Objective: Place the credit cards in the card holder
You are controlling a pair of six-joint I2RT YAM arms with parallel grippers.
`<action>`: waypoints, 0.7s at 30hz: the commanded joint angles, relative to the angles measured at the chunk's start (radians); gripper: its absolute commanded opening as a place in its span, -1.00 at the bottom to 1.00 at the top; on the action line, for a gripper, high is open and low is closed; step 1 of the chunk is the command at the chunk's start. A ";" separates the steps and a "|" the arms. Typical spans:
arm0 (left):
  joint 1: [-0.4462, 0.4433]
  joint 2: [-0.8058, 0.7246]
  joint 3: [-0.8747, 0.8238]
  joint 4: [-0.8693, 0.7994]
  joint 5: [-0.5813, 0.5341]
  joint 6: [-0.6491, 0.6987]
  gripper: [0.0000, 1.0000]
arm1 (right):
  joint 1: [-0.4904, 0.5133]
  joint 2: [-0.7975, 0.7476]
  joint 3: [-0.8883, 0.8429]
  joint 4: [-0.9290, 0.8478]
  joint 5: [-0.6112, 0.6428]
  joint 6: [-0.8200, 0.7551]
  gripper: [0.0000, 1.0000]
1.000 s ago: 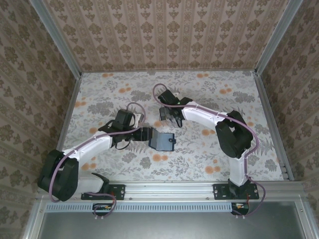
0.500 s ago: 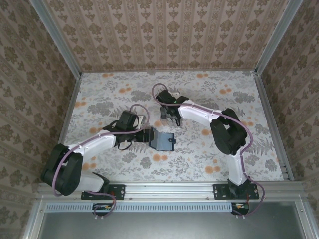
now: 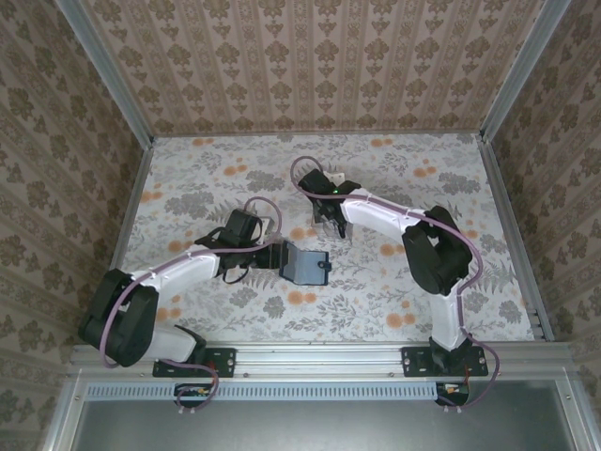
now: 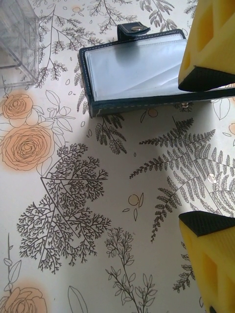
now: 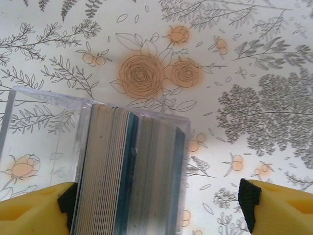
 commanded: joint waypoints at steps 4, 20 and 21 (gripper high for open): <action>-0.010 0.017 0.018 -0.001 -0.010 0.004 0.37 | -0.010 -0.049 -0.014 -0.024 0.063 -0.040 0.64; -0.013 0.034 0.027 0.001 -0.005 0.008 0.36 | -0.019 -0.068 -0.031 -0.011 0.008 -0.060 0.18; -0.013 0.035 0.030 -0.004 -0.006 0.011 0.37 | -0.019 -0.069 -0.031 -0.013 0.008 -0.063 0.16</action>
